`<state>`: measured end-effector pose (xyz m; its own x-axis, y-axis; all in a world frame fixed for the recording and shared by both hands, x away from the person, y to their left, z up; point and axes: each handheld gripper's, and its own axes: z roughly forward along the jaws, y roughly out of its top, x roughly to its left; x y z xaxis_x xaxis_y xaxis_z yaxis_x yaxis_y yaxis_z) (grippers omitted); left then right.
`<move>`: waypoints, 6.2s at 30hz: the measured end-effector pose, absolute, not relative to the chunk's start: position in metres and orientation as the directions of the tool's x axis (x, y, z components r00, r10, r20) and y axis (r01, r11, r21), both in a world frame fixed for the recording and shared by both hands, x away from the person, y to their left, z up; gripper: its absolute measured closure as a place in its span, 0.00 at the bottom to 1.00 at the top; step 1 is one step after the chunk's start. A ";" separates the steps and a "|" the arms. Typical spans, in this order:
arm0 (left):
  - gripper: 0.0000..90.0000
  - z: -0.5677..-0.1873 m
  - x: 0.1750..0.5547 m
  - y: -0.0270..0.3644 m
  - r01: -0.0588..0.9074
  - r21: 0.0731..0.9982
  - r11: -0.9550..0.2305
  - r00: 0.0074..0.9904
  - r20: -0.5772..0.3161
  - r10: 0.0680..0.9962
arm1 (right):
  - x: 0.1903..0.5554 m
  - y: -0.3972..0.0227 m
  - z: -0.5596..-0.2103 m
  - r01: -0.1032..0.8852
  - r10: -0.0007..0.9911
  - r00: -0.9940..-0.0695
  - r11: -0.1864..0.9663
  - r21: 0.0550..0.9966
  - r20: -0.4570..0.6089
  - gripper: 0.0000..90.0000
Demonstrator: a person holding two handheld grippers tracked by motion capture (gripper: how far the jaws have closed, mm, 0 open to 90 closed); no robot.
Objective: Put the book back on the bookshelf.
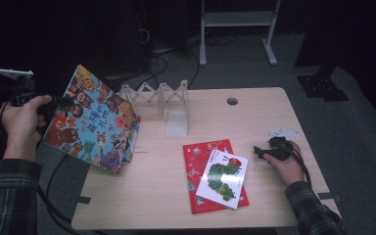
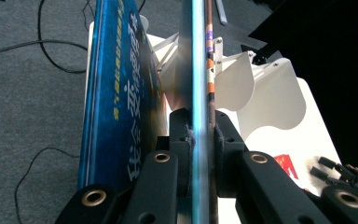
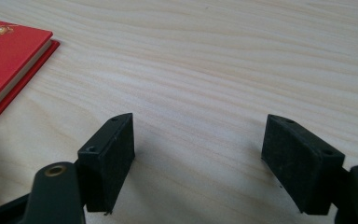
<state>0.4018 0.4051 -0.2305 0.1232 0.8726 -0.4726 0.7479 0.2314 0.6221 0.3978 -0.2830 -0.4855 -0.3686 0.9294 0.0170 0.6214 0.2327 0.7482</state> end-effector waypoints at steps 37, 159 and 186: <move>0.90 -0.259 0.451 0.364 0.770 0.578 0.271 0.011 -0.436 0.900 | 0.398 -0.281 -0.486 0.619 0.926 -0.376 0.239 0.748 0.015 0.27; 0.31 -0.453 0.332 0.163 0.640 0.685 -0.349 0.713 -0.361 0.601 | 0.314 -0.212 -0.457 0.589 0.711 -0.688 0.429 0.684 0.146 0.67; 0.30 -0.463 0.345 0.149 0.670 0.649 -0.362 0.706 -0.404 0.582 | 0.314 -0.172 -0.458 0.560 0.651 -0.740 0.456 0.692 0.170 0.63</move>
